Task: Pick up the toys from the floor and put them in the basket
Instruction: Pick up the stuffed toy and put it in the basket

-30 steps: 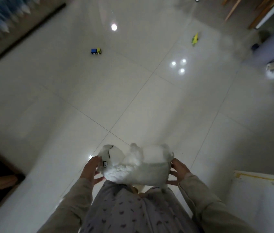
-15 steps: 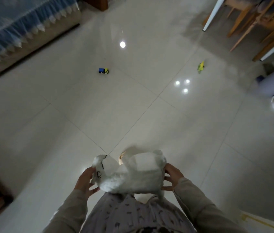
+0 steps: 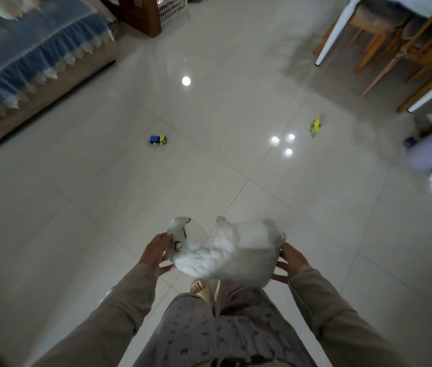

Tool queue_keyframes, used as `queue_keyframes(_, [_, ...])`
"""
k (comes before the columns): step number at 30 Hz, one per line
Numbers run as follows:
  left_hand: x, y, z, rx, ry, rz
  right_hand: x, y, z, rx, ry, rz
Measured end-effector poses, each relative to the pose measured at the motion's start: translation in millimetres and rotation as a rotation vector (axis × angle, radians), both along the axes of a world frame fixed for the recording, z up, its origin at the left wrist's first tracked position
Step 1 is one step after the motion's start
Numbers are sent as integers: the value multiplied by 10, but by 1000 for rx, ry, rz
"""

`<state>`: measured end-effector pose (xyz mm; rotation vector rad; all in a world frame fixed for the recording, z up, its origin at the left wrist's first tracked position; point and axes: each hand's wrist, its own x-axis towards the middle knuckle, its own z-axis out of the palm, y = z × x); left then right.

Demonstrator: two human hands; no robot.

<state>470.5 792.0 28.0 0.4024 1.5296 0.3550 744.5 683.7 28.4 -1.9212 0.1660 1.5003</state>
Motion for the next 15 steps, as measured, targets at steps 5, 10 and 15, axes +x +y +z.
queue_keyframes(5, [348,606,4,-11,1,-36,377,637,-147,-4,6,1])
queue_keyframes(10, [600,1218,-86,-27,32,57,686,1477,-206,3,28,100])
queue_keyframes(15, [830,1865,-44,-30,44,225,977,2395,-139,14,62,200])
